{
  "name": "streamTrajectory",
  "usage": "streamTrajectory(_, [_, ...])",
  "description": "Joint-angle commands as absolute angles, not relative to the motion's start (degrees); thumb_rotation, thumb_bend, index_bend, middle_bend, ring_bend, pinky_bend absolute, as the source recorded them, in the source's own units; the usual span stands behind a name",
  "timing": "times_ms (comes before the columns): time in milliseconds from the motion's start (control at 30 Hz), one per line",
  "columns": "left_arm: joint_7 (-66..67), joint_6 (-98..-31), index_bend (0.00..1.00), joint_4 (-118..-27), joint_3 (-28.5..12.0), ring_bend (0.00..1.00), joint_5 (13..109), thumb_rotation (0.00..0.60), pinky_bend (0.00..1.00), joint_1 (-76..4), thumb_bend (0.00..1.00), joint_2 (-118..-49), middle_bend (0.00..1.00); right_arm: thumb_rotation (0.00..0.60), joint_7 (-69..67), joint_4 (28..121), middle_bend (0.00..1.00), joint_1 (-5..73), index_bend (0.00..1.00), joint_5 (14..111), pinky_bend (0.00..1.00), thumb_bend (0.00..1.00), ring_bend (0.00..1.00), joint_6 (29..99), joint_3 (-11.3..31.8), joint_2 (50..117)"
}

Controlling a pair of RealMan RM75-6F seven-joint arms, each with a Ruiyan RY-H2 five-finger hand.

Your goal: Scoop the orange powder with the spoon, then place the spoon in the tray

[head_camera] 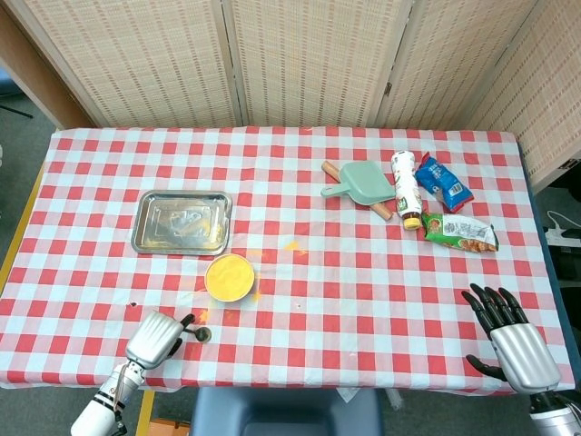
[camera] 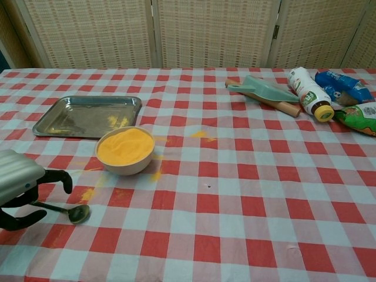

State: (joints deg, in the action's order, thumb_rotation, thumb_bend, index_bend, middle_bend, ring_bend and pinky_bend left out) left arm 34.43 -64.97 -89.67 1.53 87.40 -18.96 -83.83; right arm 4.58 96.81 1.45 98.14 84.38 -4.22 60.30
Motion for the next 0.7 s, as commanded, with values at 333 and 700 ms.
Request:
streamTrajectory(333, [35.34,-65.74,0.46,-81.82,2.08,1.0,88.6,0.6,1.0,-20.09,0.4,-88.82,1.0,0.6,4.72,97.2,0.0,1.48,0.0,97.35,0.0,0.16,0.0,84.35,-4.11,60.22])
streamTrajectory(700, [34.3,-65.67,0.5,-79.2,2.27,1.0,88.24,0.6,1.0,-20.66,0.41,-90.43,1.0,0.6,5.14,97.38,0.0,1.54,0.0,96.43,0.0,0.16,0.0,84.16,-3.83,60.42])
